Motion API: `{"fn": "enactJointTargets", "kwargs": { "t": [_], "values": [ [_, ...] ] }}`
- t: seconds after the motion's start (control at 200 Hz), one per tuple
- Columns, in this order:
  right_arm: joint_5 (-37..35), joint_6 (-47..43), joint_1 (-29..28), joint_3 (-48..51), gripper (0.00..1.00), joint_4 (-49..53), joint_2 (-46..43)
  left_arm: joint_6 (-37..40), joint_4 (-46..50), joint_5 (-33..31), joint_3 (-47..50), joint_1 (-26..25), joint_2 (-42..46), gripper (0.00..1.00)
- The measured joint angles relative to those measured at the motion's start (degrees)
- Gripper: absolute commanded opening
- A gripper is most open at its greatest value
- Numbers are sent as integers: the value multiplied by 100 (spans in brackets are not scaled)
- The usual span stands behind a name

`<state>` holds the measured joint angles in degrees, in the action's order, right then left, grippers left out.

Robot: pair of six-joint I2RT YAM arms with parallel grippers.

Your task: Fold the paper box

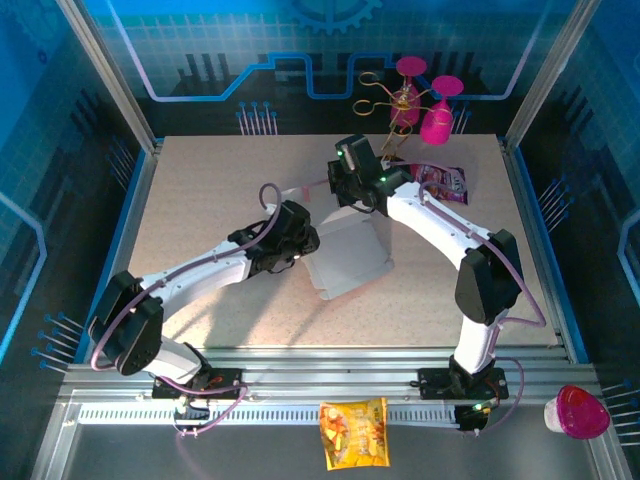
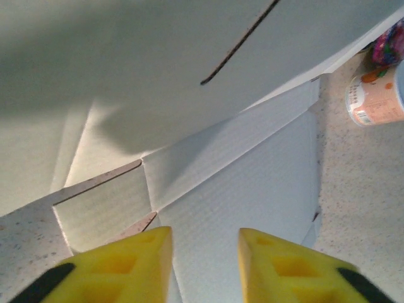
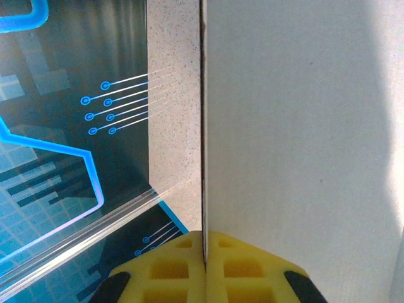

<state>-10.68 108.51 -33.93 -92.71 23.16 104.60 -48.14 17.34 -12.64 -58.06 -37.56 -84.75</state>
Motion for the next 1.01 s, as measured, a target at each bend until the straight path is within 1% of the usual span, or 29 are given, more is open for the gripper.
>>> {"fn": "enactJointTargets", "kwargs": {
  "t": [0.07,0.1,0.125,0.18,0.21,0.29,0.41,0.495,0.56,0.615,0.68,0.806,1.006],
  "values": [
    [-2,15,0,-17,0,46,0,79,262,-59,-214,0,-116,25],
    [-11,17,0,-42,0,87,2,114,367,-92,-313,0,-164,27],
    [-22,17,0,-63,0,118,4,149,455,-118,-376,0,-197,32],
    [-44,17,0,-140,0,212,13,179,669,-190,-514,-11,-229,48],
    [-46,17,0,-192,0,264,24,232,804,-229,-577,-20,-227,53],
    [-37,22,11,-402,0,485,81,295,1123,-326,-719,-72,-149,60],
    [87,66,59,-975,0,1121,286,356,1460,-348,-730,-133,260,65],
    [177,149,105,-1784,0,1989,603,378,1541,-323,-662,-133,723,68],
    [214,190,151,-2697,0,2865,949,420,1574,-249,-649,-133,1010,68],
    [216,212,195,-3477,0,3517,1220,463,1556,-140,-649,-133,1137,68],
    [216,234,249,-4054,0,4037,1364,463,1563,13,-658,-133,1154,68],
    [212,317,326,-4446,0,4719,1370,459,1587,219,-673,-133,999,67],
    [216,365,352,-4452,0,5198,1373,551,1567,310,-839,-125,732,66]
  ]
}}
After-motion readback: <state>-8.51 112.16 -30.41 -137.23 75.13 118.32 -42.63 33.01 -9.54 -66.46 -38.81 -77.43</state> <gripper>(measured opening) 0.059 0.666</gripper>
